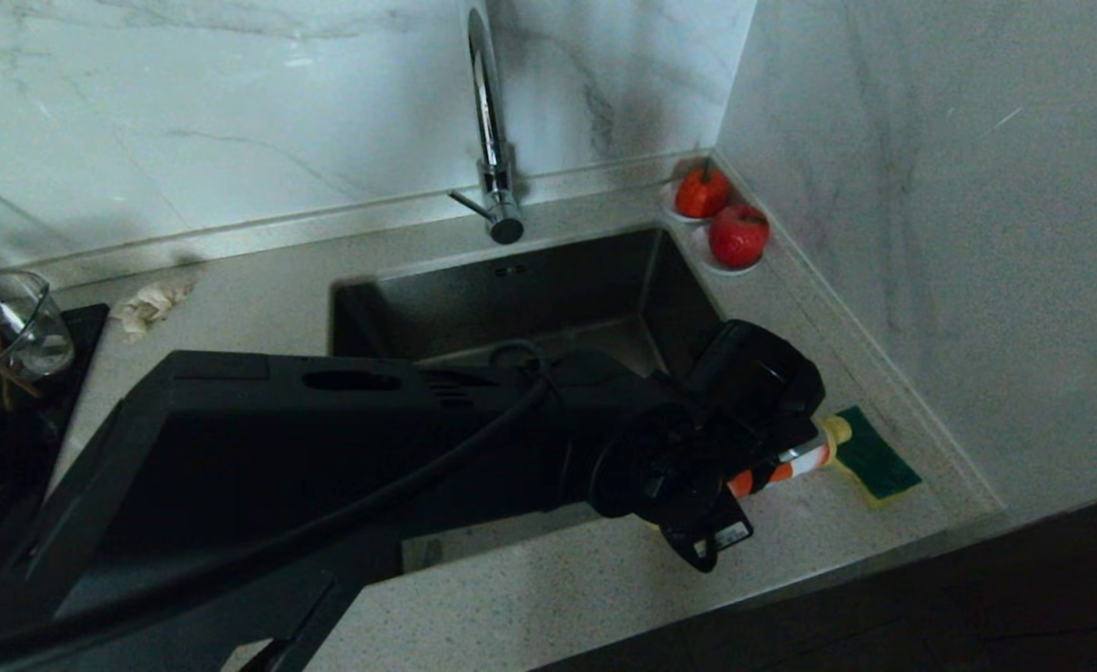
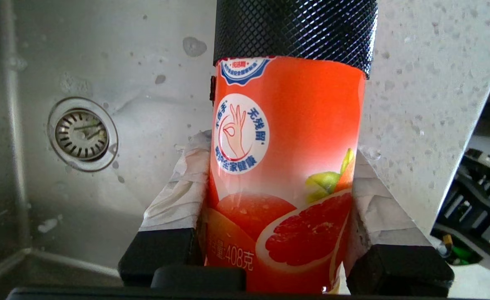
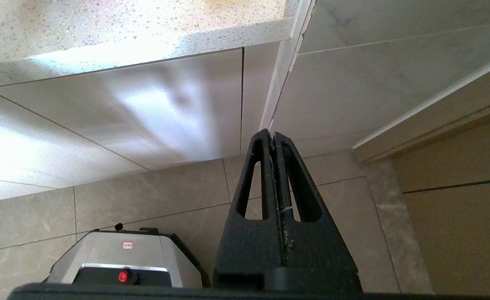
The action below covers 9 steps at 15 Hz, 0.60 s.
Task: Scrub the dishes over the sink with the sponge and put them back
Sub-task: Squeeze it onto the sponge
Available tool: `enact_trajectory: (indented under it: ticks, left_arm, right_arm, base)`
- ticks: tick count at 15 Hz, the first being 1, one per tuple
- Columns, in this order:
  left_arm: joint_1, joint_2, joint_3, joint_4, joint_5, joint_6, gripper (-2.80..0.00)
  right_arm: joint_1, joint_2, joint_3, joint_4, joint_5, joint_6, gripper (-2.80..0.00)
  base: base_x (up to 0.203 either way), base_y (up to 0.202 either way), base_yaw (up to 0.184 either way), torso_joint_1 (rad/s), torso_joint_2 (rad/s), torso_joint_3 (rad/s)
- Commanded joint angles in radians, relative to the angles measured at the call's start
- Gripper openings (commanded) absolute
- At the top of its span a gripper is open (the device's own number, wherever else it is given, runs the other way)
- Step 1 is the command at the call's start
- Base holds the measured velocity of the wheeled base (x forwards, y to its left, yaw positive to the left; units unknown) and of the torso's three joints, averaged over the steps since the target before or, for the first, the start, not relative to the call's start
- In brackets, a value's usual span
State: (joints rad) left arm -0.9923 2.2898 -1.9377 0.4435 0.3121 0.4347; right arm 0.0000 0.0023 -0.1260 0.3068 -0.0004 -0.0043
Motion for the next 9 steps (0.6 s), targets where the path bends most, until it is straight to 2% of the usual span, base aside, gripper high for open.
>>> enact_trajectory:
  ticks: [1,4,9]
  left_arm:
    - [0.000,0.008,-0.001,-0.027,0.002,0.002,-2.80]
    - [0.000,0.010,-0.006,-0.072,0.002,0.001,-2.80]
    - [0.000,-0.002,-0.004,-0.037,0.002,0.003,-2.80]
  right_arm:
    - [0.000,0.001,0.000,0.002,0.000,0.000,-2.80]
    - [0.000,0.001,0.000,0.002,0.000,0.000,-2.80]
    - [0.000,0.001,0.000,0.002,0.000,0.000,-2.80]
  base:
    - [0.000,0.000,0.000,0.000,0.00,0.000]
    - [0.000,0.000,0.000,0.000,0.00,0.000]
    - [0.000,0.000,0.000,0.000,0.00,0.000]
